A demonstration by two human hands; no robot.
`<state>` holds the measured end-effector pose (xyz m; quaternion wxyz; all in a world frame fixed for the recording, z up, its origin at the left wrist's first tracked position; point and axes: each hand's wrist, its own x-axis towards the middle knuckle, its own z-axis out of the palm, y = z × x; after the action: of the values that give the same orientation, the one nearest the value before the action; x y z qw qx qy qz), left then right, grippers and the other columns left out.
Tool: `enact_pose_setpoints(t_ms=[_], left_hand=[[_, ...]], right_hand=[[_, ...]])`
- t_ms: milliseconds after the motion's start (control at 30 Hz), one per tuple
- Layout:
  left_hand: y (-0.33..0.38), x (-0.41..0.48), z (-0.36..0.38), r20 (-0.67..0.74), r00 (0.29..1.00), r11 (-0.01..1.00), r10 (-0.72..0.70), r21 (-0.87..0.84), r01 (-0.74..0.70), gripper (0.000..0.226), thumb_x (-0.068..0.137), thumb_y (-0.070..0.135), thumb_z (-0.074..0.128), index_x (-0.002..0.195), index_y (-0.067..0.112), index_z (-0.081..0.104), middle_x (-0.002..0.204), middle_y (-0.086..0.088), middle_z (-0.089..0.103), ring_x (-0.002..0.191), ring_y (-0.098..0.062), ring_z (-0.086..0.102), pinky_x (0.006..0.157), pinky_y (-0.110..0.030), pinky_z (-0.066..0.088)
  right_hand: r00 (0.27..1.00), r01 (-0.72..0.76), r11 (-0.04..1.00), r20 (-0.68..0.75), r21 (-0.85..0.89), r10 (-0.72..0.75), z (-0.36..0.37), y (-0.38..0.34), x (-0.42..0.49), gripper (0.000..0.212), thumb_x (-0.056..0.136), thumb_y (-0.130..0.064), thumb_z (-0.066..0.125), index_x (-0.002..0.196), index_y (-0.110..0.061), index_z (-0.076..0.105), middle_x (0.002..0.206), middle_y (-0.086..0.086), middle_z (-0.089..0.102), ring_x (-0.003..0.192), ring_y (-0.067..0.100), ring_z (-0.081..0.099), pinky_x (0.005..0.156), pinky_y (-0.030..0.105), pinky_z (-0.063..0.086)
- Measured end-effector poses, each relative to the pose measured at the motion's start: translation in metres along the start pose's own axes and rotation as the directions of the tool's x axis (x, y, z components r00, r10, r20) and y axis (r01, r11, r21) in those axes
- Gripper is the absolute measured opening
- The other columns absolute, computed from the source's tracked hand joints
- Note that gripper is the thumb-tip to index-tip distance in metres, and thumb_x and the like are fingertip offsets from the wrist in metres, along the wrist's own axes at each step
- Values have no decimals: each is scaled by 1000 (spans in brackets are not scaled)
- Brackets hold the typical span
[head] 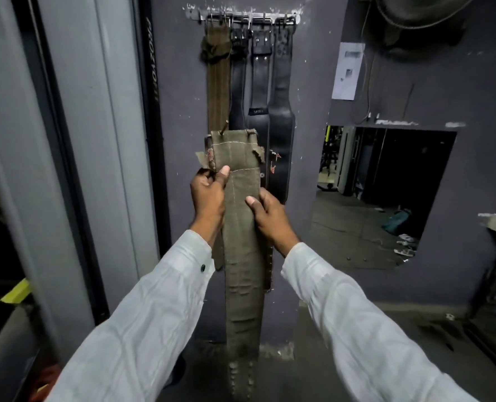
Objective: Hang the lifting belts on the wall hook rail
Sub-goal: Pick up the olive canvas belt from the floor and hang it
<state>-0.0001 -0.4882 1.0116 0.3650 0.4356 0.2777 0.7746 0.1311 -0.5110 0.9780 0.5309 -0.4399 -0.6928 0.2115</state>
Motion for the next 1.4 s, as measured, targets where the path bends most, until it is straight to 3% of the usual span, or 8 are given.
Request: enact_pose_setpoints(t_ms=[233,400,533,767,933,1167,1267,1400], left_hand=[[16,25,-6,-105,994,998,3,-56,-9,10,89,5,66,91,15,68,93,-5,73,90,-22,69,92,-43,55],[21,31,1,-100,995,998,-11,-62,5,11,90,6,66,84,15,67,88,-6,72,88,-24,67,93,-50,54],[27,41,3,-110,994,998,-6,-56,0,8,87,7,68,89,15,69,100,-11,74,102,-33,70,97,-54,53],[17,33,4,-93,996,1000,14,2,-14,10,87,11,69,94,19,69,104,-10,74,106,-31,70,99,-52,52],[20,35,7,-55,998,998,42,48,-39,15,87,10,68,99,18,69,110,-12,73,107,-28,69,100,-50,52],[23,39,6,-85,995,997,60,55,-56,13,86,14,70,94,24,67,109,-7,74,106,-24,70,101,-48,52],[23,38,9,-80,995,997,63,53,-59,13,86,14,70,93,24,67,109,-7,74,107,-25,70,101,-48,52],[24,43,9,-105,993,998,58,44,-54,10,84,16,70,90,23,68,105,-6,75,105,-27,70,99,-50,52]], right_hand=[[985,-55,998,165,8,53,6,2,2,30,95,-49,49,114,-26,55,112,-7,67,107,12,63,99,43,51],[999,35,999,-11,-12,-35,14,4,-3,27,99,-38,48,97,-12,52,93,4,64,89,17,62,90,50,51],[980,-57,993,194,106,36,0,12,-13,24,100,-36,50,115,-20,57,111,-7,67,108,8,62,98,33,49],[976,-117,985,196,125,91,-2,23,-32,19,101,-33,50,116,-24,58,107,-12,69,103,5,64,96,31,50],[956,-163,972,269,171,113,-6,38,-44,26,102,-16,51,125,-7,56,123,14,67,108,17,65,99,39,50],[913,-214,970,377,118,155,-13,50,-48,57,87,-48,68,117,-1,55,110,27,63,97,24,59,91,45,48],[927,-196,973,347,126,142,-16,50,-52,17,97,-19,59,107,-5,61,97,-1,68,92,10,62,85,28,50],[921,-202,971,362,126,144,-21,54,-59,12,99,-13,56,109,-8,61,97,-9,67,94,5,64,85,21,51]])
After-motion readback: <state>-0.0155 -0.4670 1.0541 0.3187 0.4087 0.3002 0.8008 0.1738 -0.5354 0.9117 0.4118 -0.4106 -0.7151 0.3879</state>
